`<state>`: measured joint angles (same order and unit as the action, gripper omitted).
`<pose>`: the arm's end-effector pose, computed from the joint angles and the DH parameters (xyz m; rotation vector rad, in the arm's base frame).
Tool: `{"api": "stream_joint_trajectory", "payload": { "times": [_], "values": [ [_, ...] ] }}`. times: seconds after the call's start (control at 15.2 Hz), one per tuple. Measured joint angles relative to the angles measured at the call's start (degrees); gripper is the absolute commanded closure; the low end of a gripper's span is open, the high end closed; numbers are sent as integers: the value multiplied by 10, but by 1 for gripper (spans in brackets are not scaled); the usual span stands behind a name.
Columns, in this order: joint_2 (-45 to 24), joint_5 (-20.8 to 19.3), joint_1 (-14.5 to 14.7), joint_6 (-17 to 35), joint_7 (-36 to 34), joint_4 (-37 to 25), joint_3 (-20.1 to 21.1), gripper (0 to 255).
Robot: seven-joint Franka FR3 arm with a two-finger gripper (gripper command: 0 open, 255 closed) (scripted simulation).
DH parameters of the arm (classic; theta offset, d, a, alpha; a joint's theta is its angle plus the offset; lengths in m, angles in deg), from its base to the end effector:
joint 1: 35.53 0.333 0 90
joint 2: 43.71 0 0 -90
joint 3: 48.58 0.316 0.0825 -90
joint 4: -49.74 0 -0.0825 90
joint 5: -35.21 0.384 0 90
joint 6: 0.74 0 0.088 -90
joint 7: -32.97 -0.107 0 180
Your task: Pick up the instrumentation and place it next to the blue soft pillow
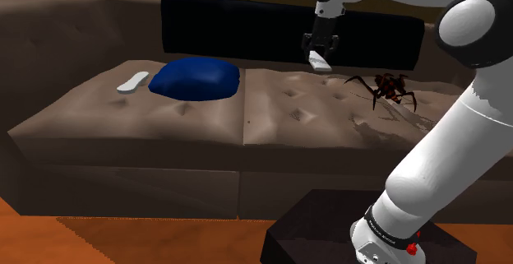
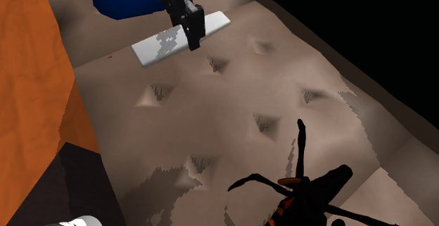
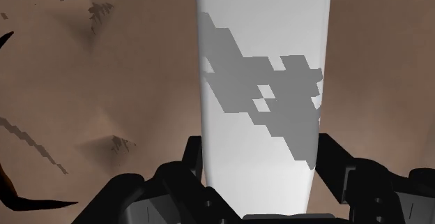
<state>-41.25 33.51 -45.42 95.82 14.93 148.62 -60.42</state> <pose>0.5074 -0.2076 0.5840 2.9367 -1.0563 0.0014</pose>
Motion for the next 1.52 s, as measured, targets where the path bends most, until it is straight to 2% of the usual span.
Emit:
{"api": "stream_joint_trajectory", "payload": {
  "times": [0.26, 0.86, 1.52],
  "values": [
    [14, -1, 25, 4, -55, 19, 29, 255],
    [6, 4, 83, 0, -178, 10, 95, 255],
    [-56, 3, 148, -19, -309, -68, 162, 255]
  ]
}}
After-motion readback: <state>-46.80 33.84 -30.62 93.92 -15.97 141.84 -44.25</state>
